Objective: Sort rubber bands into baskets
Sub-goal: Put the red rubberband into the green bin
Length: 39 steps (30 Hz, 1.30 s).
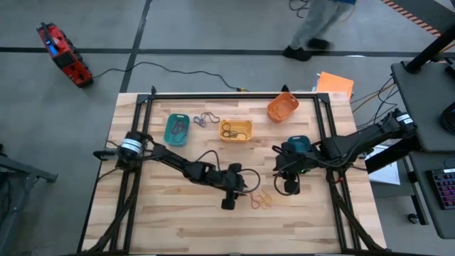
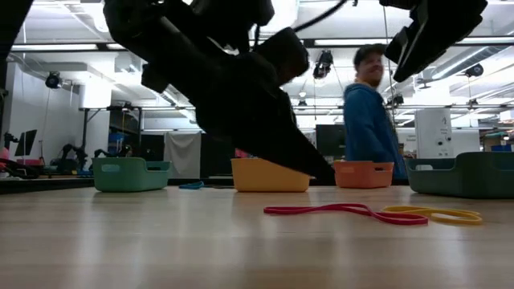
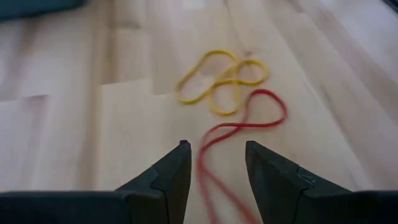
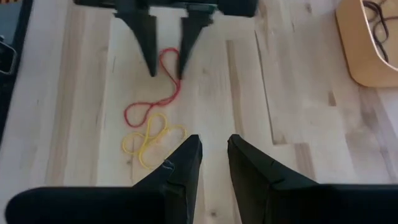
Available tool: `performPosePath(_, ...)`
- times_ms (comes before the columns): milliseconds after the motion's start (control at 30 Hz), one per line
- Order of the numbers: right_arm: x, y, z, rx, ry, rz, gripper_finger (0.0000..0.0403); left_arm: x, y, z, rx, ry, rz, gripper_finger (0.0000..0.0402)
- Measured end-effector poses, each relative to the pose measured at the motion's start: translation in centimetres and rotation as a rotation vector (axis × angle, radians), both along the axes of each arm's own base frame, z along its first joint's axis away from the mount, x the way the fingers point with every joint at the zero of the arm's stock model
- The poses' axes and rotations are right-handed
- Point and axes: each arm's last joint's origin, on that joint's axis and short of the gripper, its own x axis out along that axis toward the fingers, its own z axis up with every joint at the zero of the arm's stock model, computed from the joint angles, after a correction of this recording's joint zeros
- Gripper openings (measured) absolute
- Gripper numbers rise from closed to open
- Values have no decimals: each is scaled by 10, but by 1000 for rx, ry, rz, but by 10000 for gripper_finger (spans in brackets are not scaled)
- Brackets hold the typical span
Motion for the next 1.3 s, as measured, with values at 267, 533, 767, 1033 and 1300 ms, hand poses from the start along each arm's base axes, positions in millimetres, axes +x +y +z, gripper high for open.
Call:
performPosePath(267, -6, 4, 0, 19, 17, 7, 77, 6, 1, -5, -31, 16, -26, 139)
performPosePath(533, -7, 4, -1, 2, 15, -8, 77, -1, 13, -15, -9, 41, 21, 179)
performPosePath(767, -7, 3, -4, -22, 16, -24, 77, 0, 11, -25, -11, 32, 17, 195)
performPosePath(1033, -7, 3, -10, -26, 20, -26, 77, 6, 12, -35, -74, 6, 9, 190)
performPosePath(1300, -9, 2, -17, -31, 33, -26, 77, 6, 14, -37, -56, 17, 10, 76)
